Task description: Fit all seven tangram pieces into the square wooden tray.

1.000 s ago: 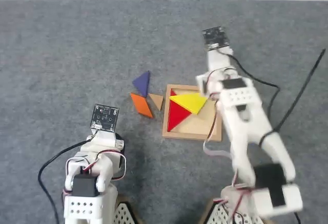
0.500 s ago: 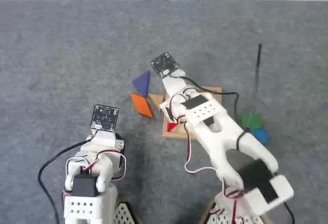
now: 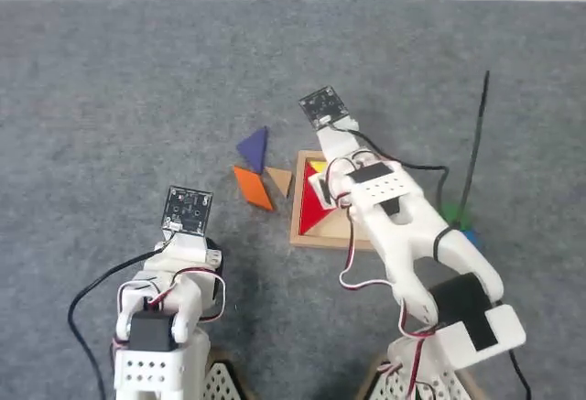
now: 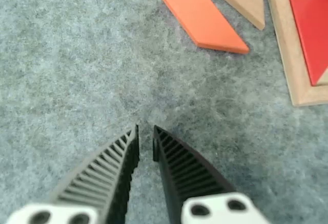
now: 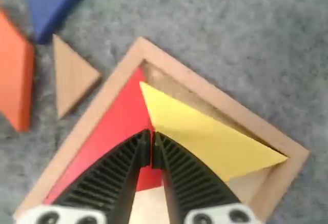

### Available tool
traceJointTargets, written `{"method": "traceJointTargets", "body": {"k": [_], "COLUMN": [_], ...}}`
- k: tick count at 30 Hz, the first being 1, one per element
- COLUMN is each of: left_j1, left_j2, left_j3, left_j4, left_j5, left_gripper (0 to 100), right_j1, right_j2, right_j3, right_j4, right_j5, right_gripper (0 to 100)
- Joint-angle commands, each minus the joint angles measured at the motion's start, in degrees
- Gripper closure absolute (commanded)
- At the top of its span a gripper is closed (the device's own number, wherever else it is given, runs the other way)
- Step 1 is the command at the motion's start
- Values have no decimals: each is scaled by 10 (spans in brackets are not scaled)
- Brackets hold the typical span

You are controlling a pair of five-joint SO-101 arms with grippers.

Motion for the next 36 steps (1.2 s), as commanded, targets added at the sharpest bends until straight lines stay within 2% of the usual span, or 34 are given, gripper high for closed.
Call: {"method": "traceJointTargets", "body": {"k": [1,8,14,21,29,32,36], "left_j1": [-3,-3,-3,-3,-3,-3,-3], "left_j2": [-10,-10,-10,-10,-10,-10,-10], "left_j3": [-3,-3,-3,-3,-3,-3,-3], "left_j4": [3,3,3,3,3,3,3], "left_j5": [-4,-4,-4,-4,-4,-4,-4], "left_gripper": [953,953,953,953,953,953,953], "right_j1": [9,5,33,112,276,298,287], "right_j2": [-4,-39,-189,-337,-386,-386,-386], "right_j3": [-29,-24,24,154,193,195,196], "right_j4": [-15,-8,57,131,225,228,225], "right_j5": [18,15,14,14,13,13,13], "right_gripper": [991,991,991,989,989,989,989]}}
